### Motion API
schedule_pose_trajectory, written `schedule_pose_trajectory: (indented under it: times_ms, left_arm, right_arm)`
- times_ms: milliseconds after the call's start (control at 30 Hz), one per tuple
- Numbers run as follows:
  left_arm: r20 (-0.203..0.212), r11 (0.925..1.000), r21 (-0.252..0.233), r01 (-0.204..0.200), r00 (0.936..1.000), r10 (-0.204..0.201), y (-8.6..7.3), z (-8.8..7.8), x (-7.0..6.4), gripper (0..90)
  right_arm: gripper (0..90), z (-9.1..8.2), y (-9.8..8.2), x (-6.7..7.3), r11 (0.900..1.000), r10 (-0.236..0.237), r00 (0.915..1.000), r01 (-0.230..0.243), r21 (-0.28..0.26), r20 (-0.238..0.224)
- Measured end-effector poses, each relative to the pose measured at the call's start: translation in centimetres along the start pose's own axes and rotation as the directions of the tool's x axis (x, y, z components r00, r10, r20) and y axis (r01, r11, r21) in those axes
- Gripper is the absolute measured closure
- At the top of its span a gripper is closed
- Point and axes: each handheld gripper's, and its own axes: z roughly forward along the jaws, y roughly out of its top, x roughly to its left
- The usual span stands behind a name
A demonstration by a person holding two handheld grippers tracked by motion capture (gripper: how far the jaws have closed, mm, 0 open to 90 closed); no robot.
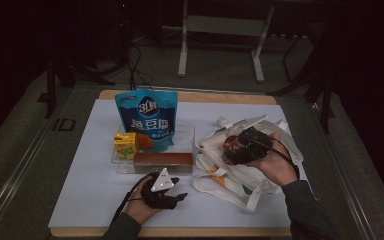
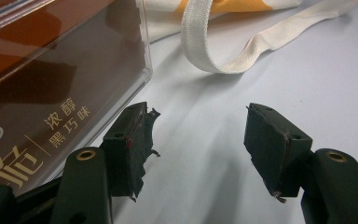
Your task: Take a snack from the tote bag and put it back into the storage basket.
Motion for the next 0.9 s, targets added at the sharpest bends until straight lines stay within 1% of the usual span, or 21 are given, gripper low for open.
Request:
schedule_pose_trajectory:
  times_ms: [300, 900]
  left_arm:
    - [0.003, 0.9998, -0.011, 0.014, 0.9999, -0.014, -0.1, -0.1, 0.1, 40.7]
    - [0.004, 0.9998, -0.01, 0.014, 0.9999, -0.014, -0.1, -0.1, 0.2, 40.7]
  right_arm:
    - [25.3, 0.0, 0.6, 0.6, 1.0, -0.011, 0.9999, 0.011, -0.013, -0.011]
    - [25.3, -0.4, 2.1, 1.4, 0.999, -0.03, 0.9993, 0.03, -0.035, -0.022]
